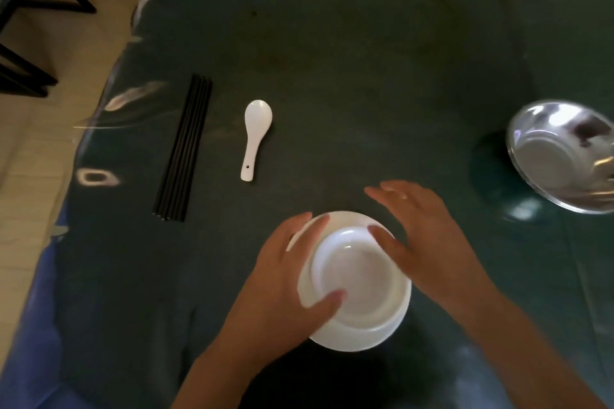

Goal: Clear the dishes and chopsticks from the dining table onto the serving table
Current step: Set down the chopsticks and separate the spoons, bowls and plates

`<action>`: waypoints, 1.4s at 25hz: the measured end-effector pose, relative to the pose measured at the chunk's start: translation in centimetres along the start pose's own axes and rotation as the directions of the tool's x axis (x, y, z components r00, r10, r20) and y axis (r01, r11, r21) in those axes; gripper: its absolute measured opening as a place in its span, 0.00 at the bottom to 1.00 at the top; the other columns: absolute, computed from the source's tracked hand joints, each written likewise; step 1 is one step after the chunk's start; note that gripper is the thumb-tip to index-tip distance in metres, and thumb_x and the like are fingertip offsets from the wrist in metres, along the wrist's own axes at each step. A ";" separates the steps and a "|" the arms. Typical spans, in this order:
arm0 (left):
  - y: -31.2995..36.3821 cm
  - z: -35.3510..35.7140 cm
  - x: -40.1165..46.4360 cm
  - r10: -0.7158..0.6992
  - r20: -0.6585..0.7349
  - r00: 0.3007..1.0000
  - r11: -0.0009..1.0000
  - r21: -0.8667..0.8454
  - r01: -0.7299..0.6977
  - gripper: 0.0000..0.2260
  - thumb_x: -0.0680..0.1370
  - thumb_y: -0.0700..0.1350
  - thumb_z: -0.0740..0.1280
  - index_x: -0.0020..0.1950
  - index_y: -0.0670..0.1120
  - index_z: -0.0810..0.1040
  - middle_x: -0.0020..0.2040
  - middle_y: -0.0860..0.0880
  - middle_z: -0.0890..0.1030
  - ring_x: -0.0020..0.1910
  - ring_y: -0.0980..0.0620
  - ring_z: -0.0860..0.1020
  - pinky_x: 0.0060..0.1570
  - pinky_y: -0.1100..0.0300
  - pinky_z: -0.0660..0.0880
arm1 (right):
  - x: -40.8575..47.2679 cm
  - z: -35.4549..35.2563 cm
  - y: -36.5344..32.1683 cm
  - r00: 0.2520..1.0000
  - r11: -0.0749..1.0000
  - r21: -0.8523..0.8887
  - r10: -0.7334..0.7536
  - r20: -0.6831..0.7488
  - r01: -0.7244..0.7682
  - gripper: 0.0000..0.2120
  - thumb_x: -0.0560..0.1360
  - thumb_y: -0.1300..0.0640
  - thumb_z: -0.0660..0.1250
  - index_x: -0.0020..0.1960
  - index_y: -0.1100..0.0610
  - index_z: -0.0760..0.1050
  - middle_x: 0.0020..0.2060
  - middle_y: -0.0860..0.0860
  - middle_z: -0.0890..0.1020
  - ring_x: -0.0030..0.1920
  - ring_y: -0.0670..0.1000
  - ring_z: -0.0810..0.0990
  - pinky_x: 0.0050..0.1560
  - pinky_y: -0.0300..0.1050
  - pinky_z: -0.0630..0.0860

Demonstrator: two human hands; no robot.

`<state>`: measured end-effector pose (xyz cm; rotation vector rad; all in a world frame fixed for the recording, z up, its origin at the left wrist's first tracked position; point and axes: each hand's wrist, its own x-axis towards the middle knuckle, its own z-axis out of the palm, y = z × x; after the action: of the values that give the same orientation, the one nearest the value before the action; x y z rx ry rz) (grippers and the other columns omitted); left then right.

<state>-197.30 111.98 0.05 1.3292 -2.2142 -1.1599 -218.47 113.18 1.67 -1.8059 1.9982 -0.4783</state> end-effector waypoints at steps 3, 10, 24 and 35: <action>-0.2 1.0 -1.9 0.069 0.186 0.980 0.961 0.251 -0.116 0.40 0.67 0.64 0.65 0.68 0.72 0.41 0.70 0.71 0.35 0.67 0.69 0.48 0.63 0.69 0.55 | -5.0 0.2 0.3 0.999 0.999 -0.038 -0.031 0.038 0.033 0.23 0.73 0.50 0.68 0.67 0.46 0.69 0.68 0.53 0.69 0.65 0.53 0.71 0.56 0.45 0.71; -0.3 2.2 -2.3 0.154 0.044 0.987 0.943 0.293 -0.160 0.26 0.65 0.48 0.77 0.62 0.53 0.75 0.73 0.56 0.55 0.62 0.48 0.75 0.53 0.58 0.74 | -7.6 2.1 1.4 0.972 0.971 0.158 0.153 0.176 -0.182 0.19 0.76 0.51 0.63 0.66 0.44 0.69 0.72 0.44 0.63 0.65 0.45 0.71 0.64 0.37 0.69; -1.5 -1.4 6.0 0.242 -0.125 0.962 0.944 0.258 -0.204 0.20 0.66 0.45 0.77 0.56 0.44 0.80 0.72 0.49 0.64 0.68 0.50 0.68 0.64 0.57 0.67 | 1.8 0.6 1.1 0.990 0.942 0.332 0.092 -0.104 -0.053 0.18 0.70 0.62 0.69 0.60 0.56 0.77 0.62 0.49 0.78 0.45 0.45 0.78 0.43 0.18 0.69; -3.7 -3.0 15.0 0.231 -0.145 0.962 0.934 0.310 -0.178 0.19 0.66 0.44 0.77 0.55 0.43 0.80 0.71 0.42 0.68 0.68 0.45 0.69 0.65 0.59 0.63 | 11.9 1.7 2.8 0.993 0.961 0.269 0.089 -0.080 -0.064 0.19 0.72 0.59 0.67 0.63 0.56 0.74 0.63 0.51 0.77 0.42 0.46 0.76 0.51 0.41 0.76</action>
<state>-201.08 96.95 -2.97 1.2138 -2.3870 -0.6269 -220.96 101.63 -2.01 -1.5629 1.9474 -0.7776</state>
